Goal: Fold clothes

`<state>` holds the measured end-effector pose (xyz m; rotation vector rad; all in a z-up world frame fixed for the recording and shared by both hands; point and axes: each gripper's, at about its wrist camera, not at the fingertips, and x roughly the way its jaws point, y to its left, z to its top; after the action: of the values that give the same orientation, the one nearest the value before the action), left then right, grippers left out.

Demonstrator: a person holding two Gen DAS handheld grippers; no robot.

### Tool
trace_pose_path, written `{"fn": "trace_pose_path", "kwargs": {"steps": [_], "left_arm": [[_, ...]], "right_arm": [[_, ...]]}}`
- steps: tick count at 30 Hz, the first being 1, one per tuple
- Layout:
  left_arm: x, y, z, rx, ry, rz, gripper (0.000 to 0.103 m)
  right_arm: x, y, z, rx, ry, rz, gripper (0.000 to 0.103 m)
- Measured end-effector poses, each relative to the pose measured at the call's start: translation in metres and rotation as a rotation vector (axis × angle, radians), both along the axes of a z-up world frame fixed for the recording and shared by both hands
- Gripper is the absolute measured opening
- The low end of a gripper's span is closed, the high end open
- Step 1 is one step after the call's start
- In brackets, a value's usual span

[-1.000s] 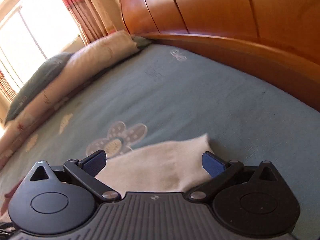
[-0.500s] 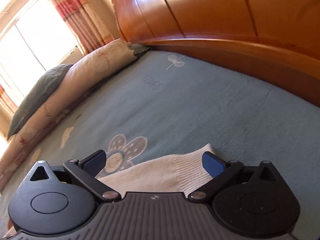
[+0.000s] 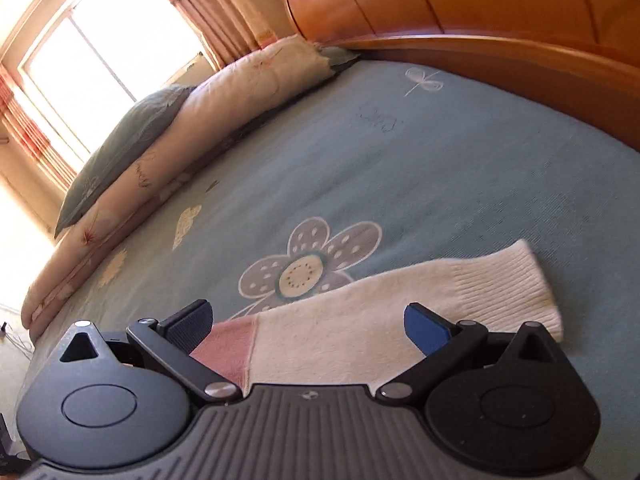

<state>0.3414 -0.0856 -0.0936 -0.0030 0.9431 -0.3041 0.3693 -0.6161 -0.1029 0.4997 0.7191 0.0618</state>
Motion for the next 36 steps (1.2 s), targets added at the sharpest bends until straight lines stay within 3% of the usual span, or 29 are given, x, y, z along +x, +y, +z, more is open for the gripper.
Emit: {"fn": "trace_pose_path", "kwargs": {"steps": [3, 7, 10, 13, 17, 21, 27, 31, 36], "left_arm": [[0.001, -0.001, 0.000, 0.002, 0.004, 0.002, 0.102], [0.001, 0.000, 0.000, 0.001, 0.004, -0.001, 0.102], [0.000, 0.001, -0.001, -0.003, -0.004, -0.002, 0.102], [-0.001, 0.001, -0.002, -0.007, -0.010, -0.002, 0.102], [0.000, 0.001, -0.003, -0.006, -0.009, -0.003, 0.102], [0.000, 0.000, -0.002, -0.001, -0.010, -0.008, 0.102], [0.000, 0.001, -0.003, -0.002, -0.012, -0.009, 0.102], [0.000, 0.001, -0.003, -0.004, -0.010, -0.013, 0.102], [-0.001, 0.001, -0.003, -0.003, -0.014, -0.014, 0.102]], "right_arm": [[0.005, 0.008, -0.001, 0.014, -0.008, 0.010, 0.103], [0.000, 0.001, 0.010, 0.064, -0.066, -0.088, 0.103], [-0.009, 0.005, 0.017, 0.043, -0.078, -0.058, 0.103], [-0.009, 0.013, 0.005, -0.038, 0.012, -0.023, 0.103], [-0.010, 0.022, -0.002, -0.107, 0.001, -0.019, 0.103], [-0.004, 0.033, -0.001, -0.169, 0.047, -0.041, 0.103], [0.002, 0.075, -0.012, -0.479, 0.087, 0.033, 0.103], [0.002, 0.079, -0.004, -0.469, 0.121, -0.013, 0.103], [-0.007, 0.111, 0.006, -0.414, 0.065, 0.075, 0.103]]}}
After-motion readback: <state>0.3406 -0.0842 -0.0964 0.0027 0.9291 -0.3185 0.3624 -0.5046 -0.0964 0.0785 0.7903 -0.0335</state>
